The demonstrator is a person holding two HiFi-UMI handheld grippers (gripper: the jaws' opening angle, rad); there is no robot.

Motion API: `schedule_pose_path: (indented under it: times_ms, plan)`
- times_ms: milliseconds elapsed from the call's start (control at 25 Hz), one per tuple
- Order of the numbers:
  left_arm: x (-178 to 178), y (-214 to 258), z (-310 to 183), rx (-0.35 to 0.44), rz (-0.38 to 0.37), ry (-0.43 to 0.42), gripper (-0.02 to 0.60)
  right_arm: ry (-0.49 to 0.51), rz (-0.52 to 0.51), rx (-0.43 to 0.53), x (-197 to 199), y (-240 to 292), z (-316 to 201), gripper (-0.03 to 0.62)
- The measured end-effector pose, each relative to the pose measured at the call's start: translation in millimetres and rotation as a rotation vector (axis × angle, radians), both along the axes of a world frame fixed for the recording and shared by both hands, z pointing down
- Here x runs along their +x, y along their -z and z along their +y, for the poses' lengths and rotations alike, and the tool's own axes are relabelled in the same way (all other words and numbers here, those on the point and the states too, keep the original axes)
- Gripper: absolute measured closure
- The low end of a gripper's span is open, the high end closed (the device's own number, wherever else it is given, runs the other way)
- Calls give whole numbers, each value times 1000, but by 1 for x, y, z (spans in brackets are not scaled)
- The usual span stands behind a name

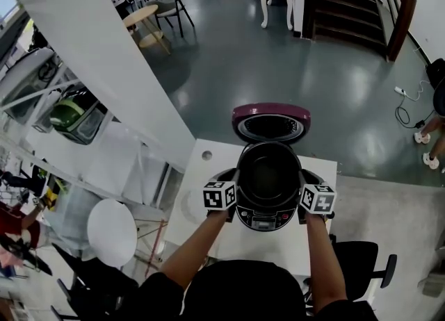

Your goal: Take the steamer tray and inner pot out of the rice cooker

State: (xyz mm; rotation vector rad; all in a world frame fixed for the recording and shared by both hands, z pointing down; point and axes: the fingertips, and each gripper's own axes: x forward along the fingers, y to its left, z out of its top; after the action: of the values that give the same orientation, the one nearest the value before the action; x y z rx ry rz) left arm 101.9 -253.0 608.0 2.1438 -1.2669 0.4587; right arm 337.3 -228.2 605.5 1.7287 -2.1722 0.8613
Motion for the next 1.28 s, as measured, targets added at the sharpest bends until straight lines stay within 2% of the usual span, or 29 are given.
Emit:
schedule_pose_path:
  times_ms: [200,480,680,920,1280]
  plan:
    - [-2,31,4,46,66,49,558,-15,-25,52,1,25,3,571]
    - [-8,81,13,162,69,64,558,-7,-53,127,-6,62,10,569]
    - [-23,89,20,161,100,111,560,8,-102,150,-18,80,13,572]
    - [-52,100,28,172,107,150,559,53,-97,183,-47,99,9,572]
    - [-113,110,38,184,105,218,560,120,-112,171,-108,103,8,572]
